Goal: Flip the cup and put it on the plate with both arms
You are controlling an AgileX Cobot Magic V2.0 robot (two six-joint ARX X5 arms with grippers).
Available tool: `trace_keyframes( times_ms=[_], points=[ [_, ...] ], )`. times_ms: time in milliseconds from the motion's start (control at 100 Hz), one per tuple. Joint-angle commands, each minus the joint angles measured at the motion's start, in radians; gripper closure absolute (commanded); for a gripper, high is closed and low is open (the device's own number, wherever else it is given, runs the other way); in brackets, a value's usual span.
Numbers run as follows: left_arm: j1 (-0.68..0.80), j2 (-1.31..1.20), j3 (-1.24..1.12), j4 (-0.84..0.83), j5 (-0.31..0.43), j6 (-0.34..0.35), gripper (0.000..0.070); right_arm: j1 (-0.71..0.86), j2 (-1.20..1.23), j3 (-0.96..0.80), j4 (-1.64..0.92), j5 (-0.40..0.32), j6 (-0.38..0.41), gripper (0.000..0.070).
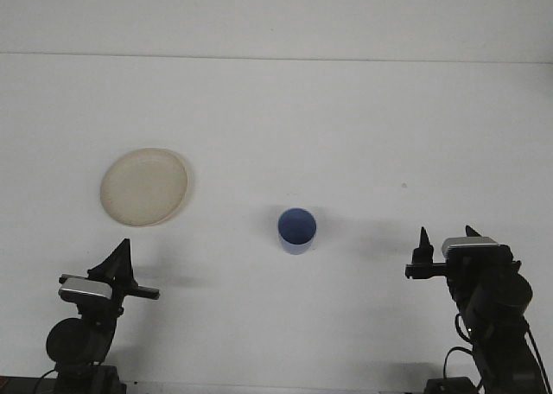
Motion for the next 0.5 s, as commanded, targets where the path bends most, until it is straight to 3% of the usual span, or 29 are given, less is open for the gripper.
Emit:
trace_keyframes(
  times_ms=[0,260,490],
  points=[
    [0.000,-0.002,0.000,0.016,0.001,-0.021,0.0689,0.002,0.002,0.005,0.010,0.001,0.004,0.0152],
    [0.000,0.053,0.177,-0.080,0.001,-0.146,0.0688,0.002,0.002,0.005,0.010,0.001,0.004,0.0152],
    [-0.001,0.306,0.456,-0.280,0.002,-0.229,0.0689,0.002,0.002,0.005,0.010,0.001,0.004,0.0152]
  ],
)
